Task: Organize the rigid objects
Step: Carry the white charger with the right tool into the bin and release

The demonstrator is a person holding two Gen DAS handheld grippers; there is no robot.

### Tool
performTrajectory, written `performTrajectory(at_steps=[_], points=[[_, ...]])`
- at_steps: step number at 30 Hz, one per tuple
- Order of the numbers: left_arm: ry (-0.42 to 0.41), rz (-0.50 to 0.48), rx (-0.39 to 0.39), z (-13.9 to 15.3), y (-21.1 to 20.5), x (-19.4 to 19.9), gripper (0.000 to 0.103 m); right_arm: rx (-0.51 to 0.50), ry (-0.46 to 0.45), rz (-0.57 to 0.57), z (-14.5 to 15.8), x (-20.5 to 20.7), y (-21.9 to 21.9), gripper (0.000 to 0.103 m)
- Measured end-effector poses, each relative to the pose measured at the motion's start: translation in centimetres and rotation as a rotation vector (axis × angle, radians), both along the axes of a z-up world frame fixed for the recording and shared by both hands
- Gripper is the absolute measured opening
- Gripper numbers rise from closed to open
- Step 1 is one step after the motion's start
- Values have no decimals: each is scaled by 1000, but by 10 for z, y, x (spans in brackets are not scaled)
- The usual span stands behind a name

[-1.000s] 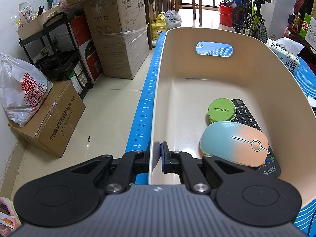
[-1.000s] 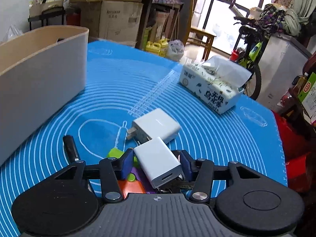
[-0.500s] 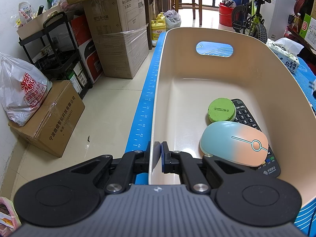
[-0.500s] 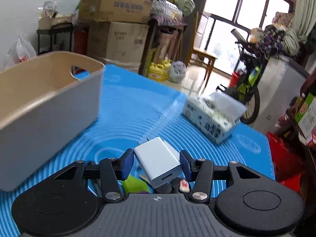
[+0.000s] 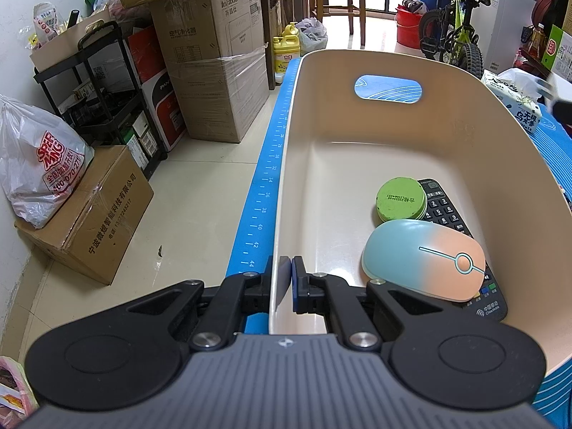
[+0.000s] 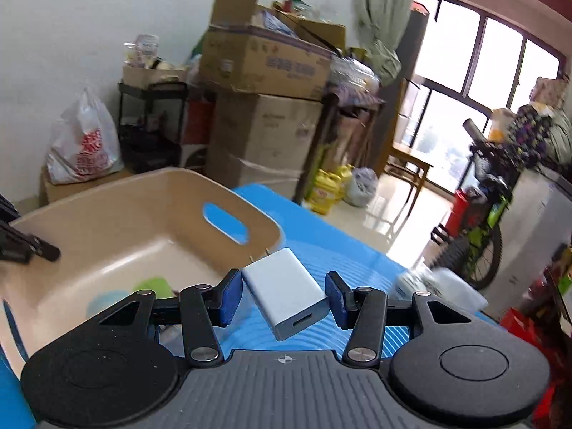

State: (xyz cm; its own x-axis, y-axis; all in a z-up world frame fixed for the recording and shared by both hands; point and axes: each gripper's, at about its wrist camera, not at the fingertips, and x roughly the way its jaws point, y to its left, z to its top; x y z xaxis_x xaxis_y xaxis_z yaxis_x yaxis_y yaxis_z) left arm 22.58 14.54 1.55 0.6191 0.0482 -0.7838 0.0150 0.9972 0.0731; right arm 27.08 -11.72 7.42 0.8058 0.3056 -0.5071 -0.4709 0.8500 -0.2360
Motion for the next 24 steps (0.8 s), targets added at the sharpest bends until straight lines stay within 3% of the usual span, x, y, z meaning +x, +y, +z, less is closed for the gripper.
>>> performTrajectory(at_steps=[8,24], points=[[0,0,-1,0,-1,0,8,-38,35,81,0,6,59,55],[1,1,0,0,-1,0,8,-223,221,125,-54,28,123,55]])
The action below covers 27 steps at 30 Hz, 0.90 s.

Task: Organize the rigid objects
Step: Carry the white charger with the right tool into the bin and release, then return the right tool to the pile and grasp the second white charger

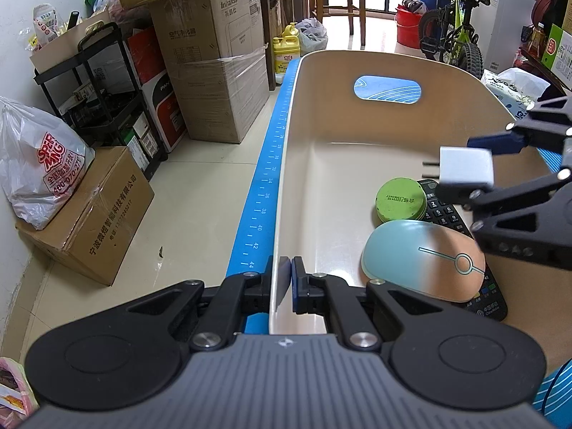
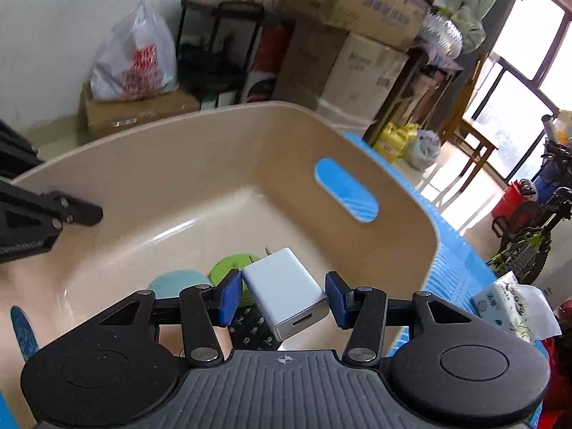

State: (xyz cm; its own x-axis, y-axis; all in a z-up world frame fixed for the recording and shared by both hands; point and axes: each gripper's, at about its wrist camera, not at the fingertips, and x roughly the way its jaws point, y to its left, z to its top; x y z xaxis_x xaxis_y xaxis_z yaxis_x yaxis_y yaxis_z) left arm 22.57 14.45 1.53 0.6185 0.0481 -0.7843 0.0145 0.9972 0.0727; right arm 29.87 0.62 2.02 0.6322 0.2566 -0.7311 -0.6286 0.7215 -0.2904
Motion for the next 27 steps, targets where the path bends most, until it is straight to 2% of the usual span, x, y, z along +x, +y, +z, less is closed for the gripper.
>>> performTrajectory(at_steps=[4,11,16,22,27], points=[[-1,-1,0,0,-1,0,8,-49,61,-23,-11,6,4,55],[-1,0,4,1,1,0,8,-136,83,-6,-19,2,15,54],[-1,0,2,2,1,0,8,-136,99,-10,-21,2,13,49],[-1,0,3,3,1,0,8,-132,42,-8,-15,-3,11,61],[-1,1,4,3,1,0,8,-42,-33,-52,4,-12,-6,68]])
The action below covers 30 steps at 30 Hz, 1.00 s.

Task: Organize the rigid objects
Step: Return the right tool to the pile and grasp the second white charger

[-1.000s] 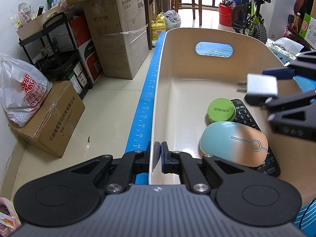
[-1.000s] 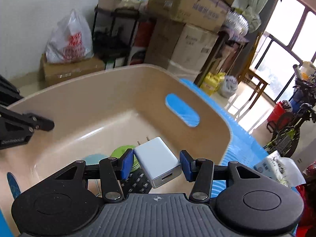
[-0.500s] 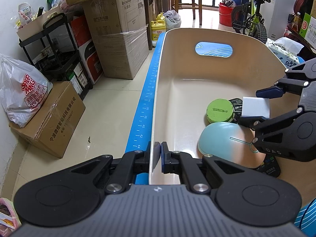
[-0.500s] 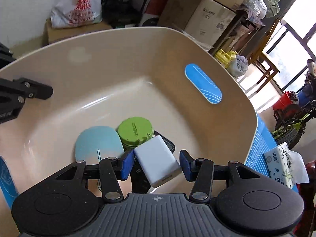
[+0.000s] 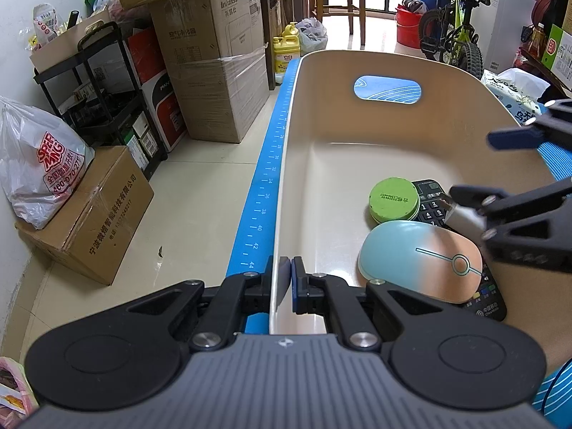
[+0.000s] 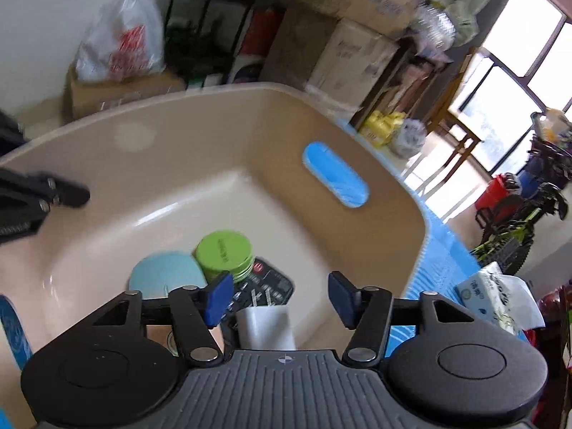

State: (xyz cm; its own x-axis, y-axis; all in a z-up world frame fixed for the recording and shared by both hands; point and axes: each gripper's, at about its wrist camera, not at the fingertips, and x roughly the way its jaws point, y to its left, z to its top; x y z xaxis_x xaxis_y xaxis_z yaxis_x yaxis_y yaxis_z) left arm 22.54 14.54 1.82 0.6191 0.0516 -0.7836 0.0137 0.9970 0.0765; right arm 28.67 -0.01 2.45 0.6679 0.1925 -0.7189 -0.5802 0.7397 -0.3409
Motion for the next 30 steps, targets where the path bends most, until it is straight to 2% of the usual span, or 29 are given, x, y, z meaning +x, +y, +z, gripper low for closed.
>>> performTrajectory(at_steps=[10,14,22,27,30], points=[[1,0,-2,0,0,0,8,177,-135,-121,39,-14,-67,73],[1,-1,-3,0,-1,-1,8,215,-134,-201,42,-7,-102,77],[1,0,-4,-1,-1,-1,7,167,-82,-358,4,27,-167,77],[2,1,-5,-1,-2,-1,8,151,-39,-397,-30,45,-185,77],[1,0,-1,-1,-1,-1,8,197,-2,-450,-43,55,-190,77]])
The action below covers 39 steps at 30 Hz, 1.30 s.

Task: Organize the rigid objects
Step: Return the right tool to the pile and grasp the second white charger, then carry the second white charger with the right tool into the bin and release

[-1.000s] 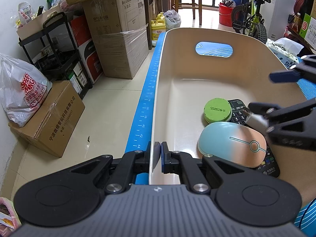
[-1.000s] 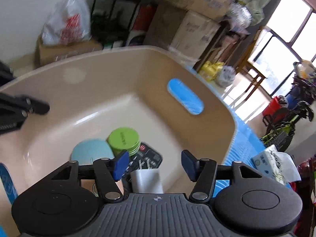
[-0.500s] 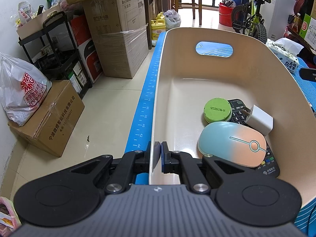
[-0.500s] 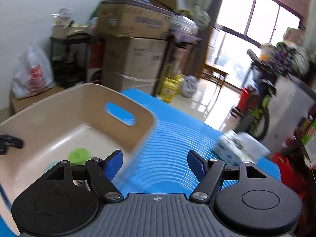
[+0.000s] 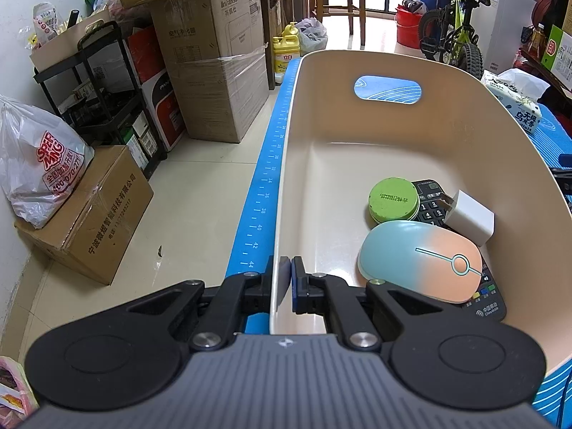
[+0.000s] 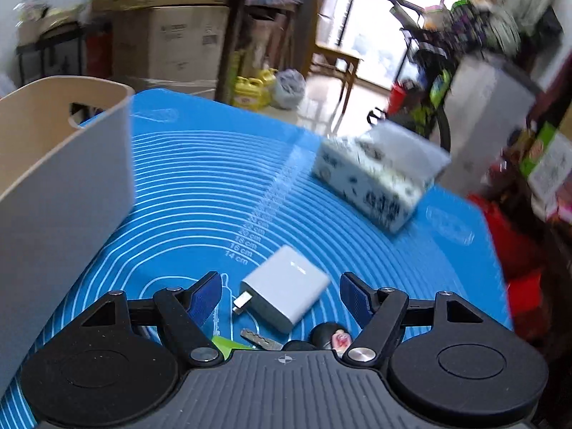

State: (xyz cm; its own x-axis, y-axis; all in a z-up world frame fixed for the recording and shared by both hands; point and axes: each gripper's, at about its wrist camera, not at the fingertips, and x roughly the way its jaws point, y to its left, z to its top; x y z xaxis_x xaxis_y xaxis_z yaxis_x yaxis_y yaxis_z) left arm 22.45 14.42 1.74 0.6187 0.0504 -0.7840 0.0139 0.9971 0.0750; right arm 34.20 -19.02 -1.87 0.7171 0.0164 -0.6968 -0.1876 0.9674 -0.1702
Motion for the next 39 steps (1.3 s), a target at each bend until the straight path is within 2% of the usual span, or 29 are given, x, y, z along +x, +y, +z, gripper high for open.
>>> performTrajectory(at_steps=[3,12,13,15,16,29,39], points=[[1,0,-1,0,1,0,8,41,5,-52,-12,8,-2,77],[1,0,-1,0,-1,0,8,66,-5,-194,-38,21,7,77],[1,0,-1,0,-1,1,8,76,-6,-211,-39,22,6,76],[1,0,-1,0,-1,0,8,96,-4,-240,-42,24,4,66],[1,0,-1,0,-1,0,8,92,-4,-253,-43,26,4,65],[1,0,-1,0,-1,0,8,86,-27,-233,-42,13,7,58],[1,0,-1,0,-1,1,8,93,-112,-197,-17,-8,6,58]])
